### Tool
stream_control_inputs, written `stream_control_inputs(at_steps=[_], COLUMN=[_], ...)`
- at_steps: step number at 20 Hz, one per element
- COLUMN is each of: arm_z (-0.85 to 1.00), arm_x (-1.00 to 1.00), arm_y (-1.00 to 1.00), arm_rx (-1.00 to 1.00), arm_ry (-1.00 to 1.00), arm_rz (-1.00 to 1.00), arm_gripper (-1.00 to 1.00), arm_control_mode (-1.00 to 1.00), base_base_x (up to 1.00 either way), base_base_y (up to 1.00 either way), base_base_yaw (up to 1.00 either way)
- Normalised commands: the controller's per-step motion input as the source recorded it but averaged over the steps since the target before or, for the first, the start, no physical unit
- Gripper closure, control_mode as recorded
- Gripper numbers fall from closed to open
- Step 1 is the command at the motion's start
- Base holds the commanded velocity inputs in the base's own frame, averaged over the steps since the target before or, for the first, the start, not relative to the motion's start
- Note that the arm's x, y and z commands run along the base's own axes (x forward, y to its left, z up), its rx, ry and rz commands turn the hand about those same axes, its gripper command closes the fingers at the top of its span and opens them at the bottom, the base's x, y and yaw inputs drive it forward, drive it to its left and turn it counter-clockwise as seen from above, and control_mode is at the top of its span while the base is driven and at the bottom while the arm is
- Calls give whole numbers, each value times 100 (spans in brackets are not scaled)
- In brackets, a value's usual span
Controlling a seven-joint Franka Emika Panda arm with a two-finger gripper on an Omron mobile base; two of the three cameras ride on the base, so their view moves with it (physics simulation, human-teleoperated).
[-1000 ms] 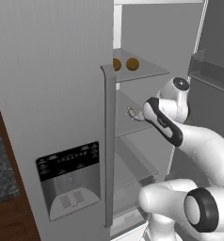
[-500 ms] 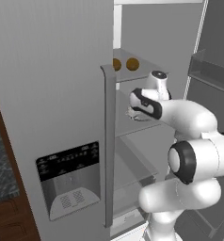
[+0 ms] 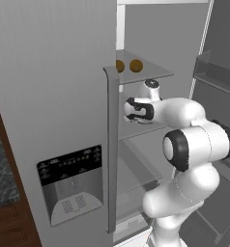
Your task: Place one avocado and one fish in each tupperware on the nearby counter, to pack two identical lunches.
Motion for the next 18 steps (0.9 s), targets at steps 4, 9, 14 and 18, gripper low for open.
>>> stream_control_inputs(at_steps=[4, 9, 14, 18], arm_z=[-6, -10, -44, -57], arm_x=[82, 74, 17, 0], arm_y=[-2, -12, -8, -3], arm_rx=[0, 0, 0, 0], arm_ry=[9, 12, -3, -6], arm_rz=[0, 0, 0, 0], arm_gripper=[-100, -100, -100, -100], arm_control_mode=[-100, -100, -100, -100], base_base_x=[0, 0, 0, 0], base_base_y=[0, 0, 0, 0], base_base_yaw=[0, 0, 0, 0])
